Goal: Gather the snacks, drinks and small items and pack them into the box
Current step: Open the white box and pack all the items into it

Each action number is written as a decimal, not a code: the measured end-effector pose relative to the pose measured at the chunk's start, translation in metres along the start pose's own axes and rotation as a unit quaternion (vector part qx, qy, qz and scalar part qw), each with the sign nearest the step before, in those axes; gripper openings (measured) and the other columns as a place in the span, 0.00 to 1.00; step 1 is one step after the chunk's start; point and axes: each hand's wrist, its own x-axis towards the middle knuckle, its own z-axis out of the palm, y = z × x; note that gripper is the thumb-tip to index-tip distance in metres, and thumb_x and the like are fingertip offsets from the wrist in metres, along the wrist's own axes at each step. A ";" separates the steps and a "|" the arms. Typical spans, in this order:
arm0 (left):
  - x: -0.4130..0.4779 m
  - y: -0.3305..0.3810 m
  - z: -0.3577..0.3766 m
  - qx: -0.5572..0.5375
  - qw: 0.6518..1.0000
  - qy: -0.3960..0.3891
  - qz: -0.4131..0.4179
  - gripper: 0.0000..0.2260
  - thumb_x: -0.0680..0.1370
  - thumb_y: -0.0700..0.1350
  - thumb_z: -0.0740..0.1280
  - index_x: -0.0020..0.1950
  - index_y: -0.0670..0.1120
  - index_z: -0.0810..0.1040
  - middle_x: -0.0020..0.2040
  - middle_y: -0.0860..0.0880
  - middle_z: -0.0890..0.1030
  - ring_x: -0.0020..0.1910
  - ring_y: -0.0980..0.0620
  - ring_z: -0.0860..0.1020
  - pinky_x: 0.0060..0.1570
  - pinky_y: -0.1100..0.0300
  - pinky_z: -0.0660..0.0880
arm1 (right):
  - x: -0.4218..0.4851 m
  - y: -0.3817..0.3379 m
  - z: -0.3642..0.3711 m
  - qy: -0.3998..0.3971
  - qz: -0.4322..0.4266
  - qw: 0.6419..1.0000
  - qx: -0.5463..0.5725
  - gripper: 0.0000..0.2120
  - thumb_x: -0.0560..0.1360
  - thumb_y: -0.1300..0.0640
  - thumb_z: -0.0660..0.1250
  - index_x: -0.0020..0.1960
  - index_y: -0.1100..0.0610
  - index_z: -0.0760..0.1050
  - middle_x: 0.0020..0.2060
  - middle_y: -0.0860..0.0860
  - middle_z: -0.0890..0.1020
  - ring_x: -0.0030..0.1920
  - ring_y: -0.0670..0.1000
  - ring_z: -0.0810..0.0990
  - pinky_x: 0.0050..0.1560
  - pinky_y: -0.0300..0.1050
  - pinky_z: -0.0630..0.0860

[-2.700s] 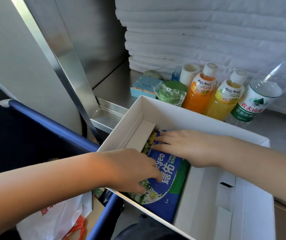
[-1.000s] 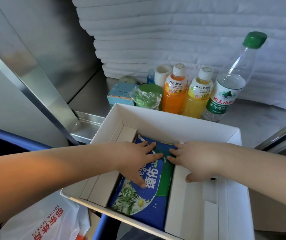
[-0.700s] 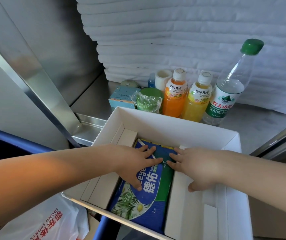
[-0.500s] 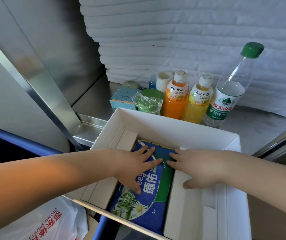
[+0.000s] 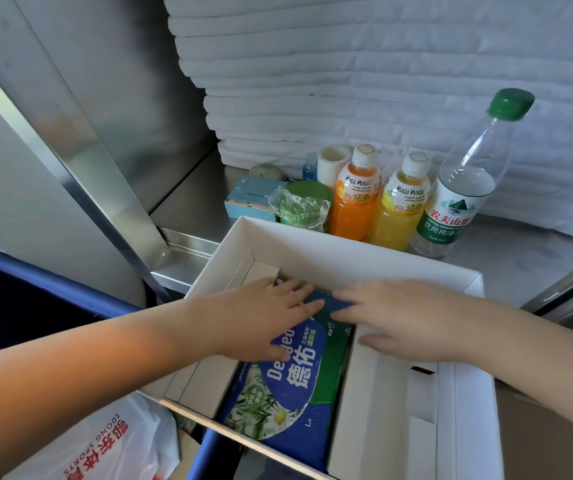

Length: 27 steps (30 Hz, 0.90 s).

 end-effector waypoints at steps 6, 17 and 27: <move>-0.022 -0.022 -0.035 -0.035 0.910 0.413 0.016 0.16 0.79 0.49 0.59 0.64 0.49 0.76 0.63 0.49 0.77 0.61 0.51 0.75 0.63 0.55 0.69 | -0.022 0.016 -0.015 0.300 0.038 0.953 -0.026 0.25 0.76 0.50 0.59 0.72 0.54 0.65 0.71 0.52 0.66 0.71 0.50 0.63 0.67 0.48 0.63; -0.001 -0.043 -0.008 0.010 0.950 0.281 -0.133 0.31 0.76 0.64 0.50 0.77 0.52 0.52 0.74 0.52 0.63 0.73 0.51 0.59 0.70 0.57 0.47 | -0.017 0.027 0.013 0.195 0.135 0.971 -0.034 0.40 0.77 0.41 0.57 0.74 0.47 0.31 0.76 0.46 0.55 0.73 0.47 0.59 0.68 0.40 0.49; 0.032 -0.084 -0.057 -0.202 0.879 0.400 -0.163 0.17 0.80 0.51 0.59 0.68 0.53 0.71 0.65 0.53 0.74 0.61 0.54 0.73 0.54 0.61 0.69 | -0.015 0.032 0.017 0.238 0.123 0.963 0.030 0.37 0.77 0.41 0.56 0.72 0.38 0.30 0.72 0.38 0.57 0.67 0.39 0.56 0.62 0.34 0.54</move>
